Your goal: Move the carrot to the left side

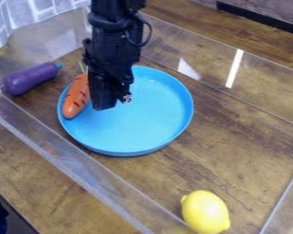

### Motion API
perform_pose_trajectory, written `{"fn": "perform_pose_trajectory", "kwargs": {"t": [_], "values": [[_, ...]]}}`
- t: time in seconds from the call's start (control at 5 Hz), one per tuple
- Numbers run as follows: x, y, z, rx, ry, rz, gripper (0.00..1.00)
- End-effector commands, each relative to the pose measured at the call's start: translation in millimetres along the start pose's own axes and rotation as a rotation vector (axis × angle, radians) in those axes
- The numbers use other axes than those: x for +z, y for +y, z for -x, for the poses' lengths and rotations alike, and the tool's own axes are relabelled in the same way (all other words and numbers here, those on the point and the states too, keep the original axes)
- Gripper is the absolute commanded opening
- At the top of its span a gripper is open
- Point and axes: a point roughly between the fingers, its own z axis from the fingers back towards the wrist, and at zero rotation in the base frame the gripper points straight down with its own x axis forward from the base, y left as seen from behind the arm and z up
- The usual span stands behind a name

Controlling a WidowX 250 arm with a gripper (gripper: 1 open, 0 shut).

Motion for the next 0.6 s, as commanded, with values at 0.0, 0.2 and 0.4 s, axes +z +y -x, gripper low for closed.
{"fn": "perform_pose_trajectory", "kwargs": {"t": [0.0,0.2,0.4], "values": [[10.5,17.4,-5.4,0.027,-0.042,-0.040,0.00],[7.5,23.8,-6.7,0.026,-0.033,-0.056,0.00],[4.9,30.3,-7.9,0.026,-0.024,-0.073,0.00]]}}
